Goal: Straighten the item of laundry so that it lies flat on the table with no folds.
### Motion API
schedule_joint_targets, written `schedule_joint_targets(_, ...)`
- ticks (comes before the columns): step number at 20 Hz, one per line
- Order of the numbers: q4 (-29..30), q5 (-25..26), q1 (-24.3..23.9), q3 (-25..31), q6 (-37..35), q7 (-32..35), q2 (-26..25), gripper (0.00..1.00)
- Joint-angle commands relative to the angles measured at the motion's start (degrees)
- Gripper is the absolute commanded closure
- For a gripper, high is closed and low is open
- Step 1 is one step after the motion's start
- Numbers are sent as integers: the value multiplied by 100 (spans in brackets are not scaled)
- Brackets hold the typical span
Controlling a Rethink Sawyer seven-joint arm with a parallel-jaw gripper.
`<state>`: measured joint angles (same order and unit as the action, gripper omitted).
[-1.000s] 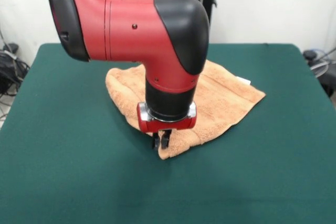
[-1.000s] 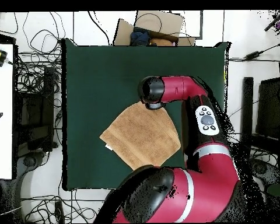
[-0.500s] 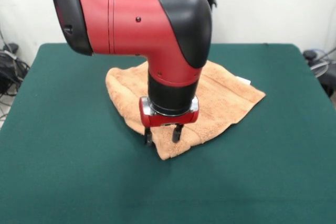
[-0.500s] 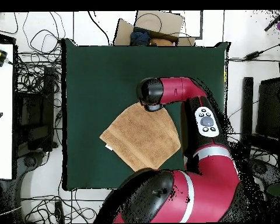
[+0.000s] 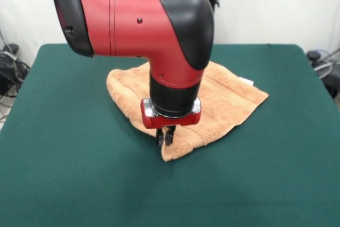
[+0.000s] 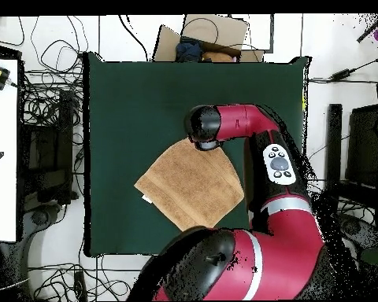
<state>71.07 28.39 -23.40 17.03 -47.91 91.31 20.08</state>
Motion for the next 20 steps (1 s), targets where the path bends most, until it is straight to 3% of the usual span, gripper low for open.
schedule_joint_targets(1,482,120,-111,111,86,-304,-237,100)
schedule_joint_targets(5,1148,-69,-513,94,-195,-481,248,100)
schedule_joint_targets(9,1844,17,-808,-64,334,-182,796,100)
schedule_joint_targets(17,1760,88,-919,187,362,-232,651,100)
schedule_joint_targets(18,1742,98,-911,200,341,-191,643,0)
schedule_joint_targets(20,1783,97,-912,200,372,-166,654,0)
